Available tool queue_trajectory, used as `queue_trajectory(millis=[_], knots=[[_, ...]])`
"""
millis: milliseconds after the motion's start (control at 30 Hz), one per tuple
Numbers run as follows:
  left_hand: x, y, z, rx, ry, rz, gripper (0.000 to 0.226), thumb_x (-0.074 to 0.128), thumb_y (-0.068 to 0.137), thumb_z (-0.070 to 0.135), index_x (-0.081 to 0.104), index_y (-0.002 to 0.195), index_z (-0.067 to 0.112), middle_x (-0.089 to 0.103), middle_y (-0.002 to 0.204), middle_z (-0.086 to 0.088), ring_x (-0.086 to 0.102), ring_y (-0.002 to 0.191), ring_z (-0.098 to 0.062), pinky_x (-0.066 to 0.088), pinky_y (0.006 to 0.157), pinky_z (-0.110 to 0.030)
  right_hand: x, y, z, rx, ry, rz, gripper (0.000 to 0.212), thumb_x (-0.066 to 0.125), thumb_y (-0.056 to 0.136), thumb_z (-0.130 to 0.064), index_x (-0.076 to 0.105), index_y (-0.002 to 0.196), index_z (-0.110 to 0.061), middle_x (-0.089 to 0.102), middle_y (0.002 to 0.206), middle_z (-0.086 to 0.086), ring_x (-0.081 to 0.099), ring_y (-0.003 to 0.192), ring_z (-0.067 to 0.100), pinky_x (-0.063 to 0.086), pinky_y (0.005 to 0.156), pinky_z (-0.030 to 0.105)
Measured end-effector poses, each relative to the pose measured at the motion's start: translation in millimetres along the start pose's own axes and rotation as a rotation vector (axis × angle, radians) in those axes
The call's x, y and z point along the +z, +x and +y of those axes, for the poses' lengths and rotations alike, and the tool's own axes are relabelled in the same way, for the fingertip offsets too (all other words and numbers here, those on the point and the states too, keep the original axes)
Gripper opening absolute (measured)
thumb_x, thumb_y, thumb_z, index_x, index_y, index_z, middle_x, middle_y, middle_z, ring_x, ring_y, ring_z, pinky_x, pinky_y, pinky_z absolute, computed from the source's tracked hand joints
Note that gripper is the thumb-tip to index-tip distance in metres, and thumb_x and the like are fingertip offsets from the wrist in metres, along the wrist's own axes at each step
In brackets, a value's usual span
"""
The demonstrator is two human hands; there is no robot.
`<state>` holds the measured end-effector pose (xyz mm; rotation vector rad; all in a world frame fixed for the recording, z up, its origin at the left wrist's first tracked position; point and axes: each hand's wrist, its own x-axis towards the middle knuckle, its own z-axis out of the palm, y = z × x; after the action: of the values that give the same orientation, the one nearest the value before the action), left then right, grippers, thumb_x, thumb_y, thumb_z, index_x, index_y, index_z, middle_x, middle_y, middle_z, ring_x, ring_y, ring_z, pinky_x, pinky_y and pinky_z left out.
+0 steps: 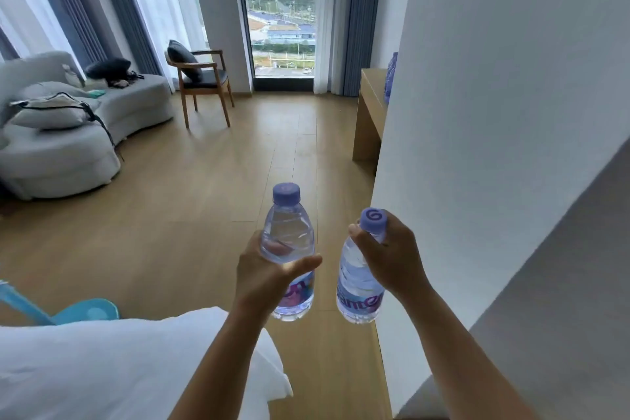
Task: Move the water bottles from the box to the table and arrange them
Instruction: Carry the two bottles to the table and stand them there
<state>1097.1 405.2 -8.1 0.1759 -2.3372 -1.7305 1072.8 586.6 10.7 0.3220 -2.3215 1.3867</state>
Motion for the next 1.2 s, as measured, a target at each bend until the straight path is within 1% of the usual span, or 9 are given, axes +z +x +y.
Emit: queue_trajectory(millis=[67, 200, 333, 500, 667, 900, 1067, 1133, 1200], knots=[[6, 43, -9, -0.019, -0.008, 0.007, 0.073, 0.086, 0.042, 0.059, 0.055, 0.101, 0.03, 0.066, 0.093, 0.012, 0.065, 0.088, -0.013, 0.052, 0.073, -0.021, 18, 36, 21, 0.009, 0.002, 0.007, 0.012, 0.066, 0.084, -0.017, 0.055, 0.08, -0.016, 0.053, 0.065, -0.015, 0.055, 0.062, 0.002, 0.038, 0.062, -0.001], [26, 140, -22, -0.065, -0.033, 0.033, 0.072, 0.084, 0.035, 0.052, 0.062, 0.098, 0.026, 0.071, 0.091, 0.006, 0.068, 0.086, -0.017, 0.057, 0.082, -0.042, 53, 119, 66, 0.03, 0.009, -0.002, 0.012, 0.065, 0.084, -0.018, 0.056, 0.078, -0.016, 0.053, 0.064, -0.014, 0.056, 0.062, 0.002, 0.039, 0.06, -0.001], [56, 239, -24, -0.093, -0.067, 0.056, 0.077, 0.082, 0.03, 0.055, 0.064, 0.097, 0.023, 0.072, 0.09, 0.002, 0.069, 0.085, -0.019, 0.056, 0.083, -0.047, 81, 217, 109, 0.029, 0.016, -0.008, 0.013, 0.065, 0.084, -0.02, 0.056, 0.077, -0.016, 0.053, 0.062, -0.012, 0.056, 0.062, 0.005, 0.039, 0.059, 0.0], [93, 352, -19, -0.127, -0.096, 0.062, 0.076, 0.083, 0.03, 0.052, 0.063, 0.097, 0.022, 0.072, 0.091, 0.001, 0.069, 0.085, -0.02, 0.055, 0.083, -0.048, 105, 337, 151, 0.01, -0.004, 0.008, 0.015, 0.066, 0.084, -0.023, 0.053, 0.077, -0.021, 0.053, 0.063, -0.016, 0.057, 0.064, 0.006, 0.038, 0.059, 0.0], [123, 447, -27, -0.16, -0.135, 0.055, 0.075, 0.084, 0.03, 0.048, 0.064, 0.097, 0.021, 0.072, 0.089, 0.001, 0.07, 0.083, -0.019, 0.056, 0.082, -0.048, 124, 419, 199, 0.041, -0.006, 0.025, 0.014, 0.065, 0.083, -0.025, 0.053, 0.077, -0.021, 0.056, 0.065, -0.009, 0.059, 0.068, 0.011, 0.042, 0.06, 0.004], [164, 596, -47, -0.138, -0.164, -0.028, 0.07, 0.082, 0.032, 0.05, 0.065, 0.095, 0.024, 0.072, 0.087, 0.002, 0.07, 0.082, -0.018, 0.056, 0.081, -0.047, 160, 535, 271, 0.11, -0.025, 0.05, 0.025, 0.064, 0.084, -0.025, 0.048, 0.066, -0.029, 0.052, 0.057, -0.011, 0.057, 0.063, -0.001, 0.04, 0.056, 0.002], [192, 734, -49, -0.085, -0.169, -0.158, 0.063, 0.082, 0.035, 0.046, 0.065, 0.092, 0.026, 0.073, 0.084, 0.005, 0.07, 0.08, -0.015, 0.057, 0.08, -0.044, 194, 645, 307, 0.142, -0.014, 0.161, 0.019, 0.059, 0.076, -0.03, 0.046, 0.063, -0.03, 0.05, 0.055, -0.009, 0.052, 0.057, -0.006, 0.036, 0.053, 0.002], [203, 790, -46, -0.074, -0.165, -0.2, 0.063, 0.082, 0.033, 0.046, 0.064, 0.091, 0.027, 0.072, 0.083, 0.007, 0.07, 0.078, -0.012, 0.058, 0.077, -0.04, 203, 689, 322, 0.17, -0.041, 0.198, 0.021, 0.063, 0.078, -0.026, 0.048, 0.063, -0.026, 0.051, 0.056, -0.007, 0.05, 0.056, -0.005, 0.036, 0.054, 0.003], [215, 836, -42, -0.071, -0.174, -0.245, 0.064, 0.082, 0.032, 0.047, 0.062, 0.09, 0.029, 0.072, 0.082, 0.01, 0.069, 0.075, -0.007, 0.057, 0.072, -0.033, 209, 726, 333, 0.203, -0.058, 0.243, 0.02, 0.061, 0.075, -0.03, 0.051, 0.065, -0.016, 0.052, 0.058, -0.003, 0.048, 0.055, -0.002, 0.035, 0.054, 0.004]])
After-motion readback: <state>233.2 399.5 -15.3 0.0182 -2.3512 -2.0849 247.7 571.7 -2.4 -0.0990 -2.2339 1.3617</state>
